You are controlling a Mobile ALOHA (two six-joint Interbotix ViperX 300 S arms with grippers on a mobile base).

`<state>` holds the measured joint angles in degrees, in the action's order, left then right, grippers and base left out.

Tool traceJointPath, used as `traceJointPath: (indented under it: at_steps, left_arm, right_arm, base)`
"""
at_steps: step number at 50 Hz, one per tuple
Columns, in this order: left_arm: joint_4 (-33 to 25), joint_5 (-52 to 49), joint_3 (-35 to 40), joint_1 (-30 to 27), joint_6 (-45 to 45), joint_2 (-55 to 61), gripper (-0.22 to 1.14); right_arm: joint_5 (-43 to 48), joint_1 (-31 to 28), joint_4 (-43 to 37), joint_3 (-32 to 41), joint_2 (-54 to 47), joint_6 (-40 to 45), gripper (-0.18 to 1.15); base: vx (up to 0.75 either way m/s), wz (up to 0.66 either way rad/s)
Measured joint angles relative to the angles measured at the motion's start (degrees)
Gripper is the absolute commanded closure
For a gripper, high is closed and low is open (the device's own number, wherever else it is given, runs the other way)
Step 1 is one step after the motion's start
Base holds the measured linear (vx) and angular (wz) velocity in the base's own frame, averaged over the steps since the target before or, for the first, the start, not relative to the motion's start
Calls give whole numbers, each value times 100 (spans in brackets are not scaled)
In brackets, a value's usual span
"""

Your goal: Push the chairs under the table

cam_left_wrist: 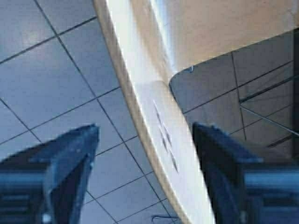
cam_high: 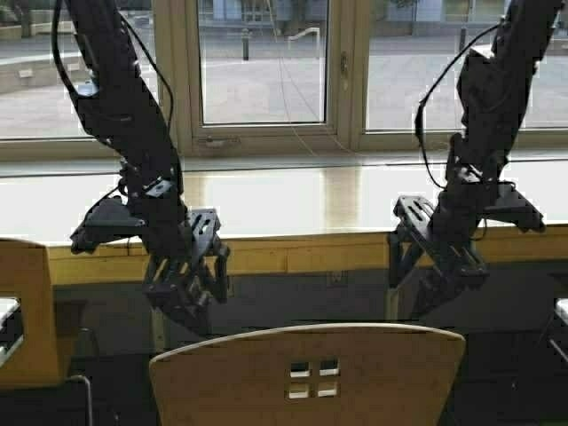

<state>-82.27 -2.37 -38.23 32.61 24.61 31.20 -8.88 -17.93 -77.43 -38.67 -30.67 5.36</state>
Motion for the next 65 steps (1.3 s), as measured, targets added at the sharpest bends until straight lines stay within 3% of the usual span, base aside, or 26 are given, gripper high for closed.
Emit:
traceJointPath:
  at_steps: [31, 65]
  left_arm:
    - [-18, -211, 202, 211, 35, 475, -2]
    - [-18, -431, 1204, 237, 18, 1688, 0]
  right_arm:
    - [0, -18, 0, -141, -448, -9, 6]
    - [-141, -9, 88, 677, -1758, -44, 7]
  base:
    - [5, 4]
    - [0, 0]
